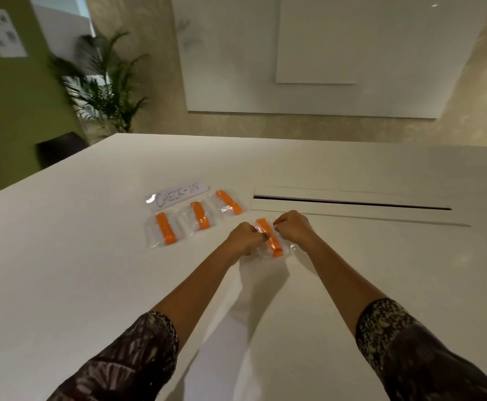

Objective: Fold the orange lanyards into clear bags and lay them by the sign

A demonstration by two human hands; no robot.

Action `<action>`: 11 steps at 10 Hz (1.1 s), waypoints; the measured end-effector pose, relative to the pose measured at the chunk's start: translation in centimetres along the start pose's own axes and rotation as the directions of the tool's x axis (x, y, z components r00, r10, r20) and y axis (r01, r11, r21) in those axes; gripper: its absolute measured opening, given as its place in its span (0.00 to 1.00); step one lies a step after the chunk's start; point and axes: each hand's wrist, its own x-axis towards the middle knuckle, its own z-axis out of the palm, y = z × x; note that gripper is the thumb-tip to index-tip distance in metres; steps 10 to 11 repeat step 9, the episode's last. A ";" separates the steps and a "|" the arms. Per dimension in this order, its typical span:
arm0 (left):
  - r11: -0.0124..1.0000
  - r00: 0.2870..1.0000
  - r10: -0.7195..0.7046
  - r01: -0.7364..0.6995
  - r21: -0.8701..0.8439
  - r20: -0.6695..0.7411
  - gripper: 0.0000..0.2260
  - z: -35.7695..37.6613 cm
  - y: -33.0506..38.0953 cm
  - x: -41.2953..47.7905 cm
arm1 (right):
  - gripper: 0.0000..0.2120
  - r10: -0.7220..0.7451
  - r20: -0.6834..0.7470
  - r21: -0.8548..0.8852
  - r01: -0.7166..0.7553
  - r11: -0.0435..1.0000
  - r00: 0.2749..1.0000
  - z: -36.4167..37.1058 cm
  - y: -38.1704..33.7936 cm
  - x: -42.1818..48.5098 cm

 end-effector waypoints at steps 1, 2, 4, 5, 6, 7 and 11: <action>0.999 0.999 -0.032 0.033 0.014 -0.042 0.17 -2.2 -1.8 -0.4 | 0.14 -0.032 0.042 -0.009 0.032 0.999 0.999 2.3 -1.8 0.0; 0.998 0.993 -0.062 0.062 -0.005 -0.097 0.16 -5.1 -3.9 -1.5 | 0.13 -0.065 0.081 -0.008 0.066 0.998 0.995 5.0 -4.1 0.1; 0.992 0.977 -0.129 0.128 -0.018 -0.170 0.16 -8.4 -6.1 -2.8 | 0.13 -0.119 0.138 -0.024 0.124 0.992 0.983 8.1 -7.2 -0.1; 0.989 0.971 -0.147 0.151 0.005 -0.186 0.16 -9.4 -6.7 -3.2 | 0.13 -0.131 0.157 -0.020 0.136 0.991 0.979 8.9 -7.9 -0.1; 0.982 0.961 -0.149 0.172 0.082 -0.234 0.14 -10.2 -7.4 -3.8 | 0.13 -0.157 0.168 -0.018 0.162 0.987 0.973 9.2 -8.2 -0.4; 0.977 0.956 -0.147 0.181 0.115 -0.255 0.14 -10.5 -7.8 -3.8 | 0.12 -0.166 0.189 -0.009 0.170 0.985 0.968 9.2 -8.0 -0.4; 0.895 0.904 0.024 0.171 0.412 -0.427 0.16 -9.5 -7.6 -3.4 | 0.11 -0.155 0.162 0.005 0.157 0.988 0.974 8.1 -7.2 -0.6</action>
